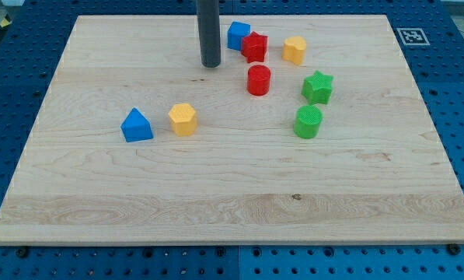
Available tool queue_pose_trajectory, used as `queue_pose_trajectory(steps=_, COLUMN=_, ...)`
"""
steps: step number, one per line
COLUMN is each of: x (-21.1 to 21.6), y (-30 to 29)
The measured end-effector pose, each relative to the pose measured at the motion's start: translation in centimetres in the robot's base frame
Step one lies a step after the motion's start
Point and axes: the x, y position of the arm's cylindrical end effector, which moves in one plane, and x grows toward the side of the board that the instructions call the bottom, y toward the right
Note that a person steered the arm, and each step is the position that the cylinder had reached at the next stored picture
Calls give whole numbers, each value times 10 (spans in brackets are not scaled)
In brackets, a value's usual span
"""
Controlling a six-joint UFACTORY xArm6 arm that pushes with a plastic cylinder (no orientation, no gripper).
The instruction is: Slightly push the blue cube and red star towards the right
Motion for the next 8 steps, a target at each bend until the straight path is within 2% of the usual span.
queue_pose_trajectory(steps=3, x=-37, y=0)
queue_pose_trajectory(steps=6, x=-46, y=42)
queue_pose_trajectory(steps=8, x=-46, y=48)
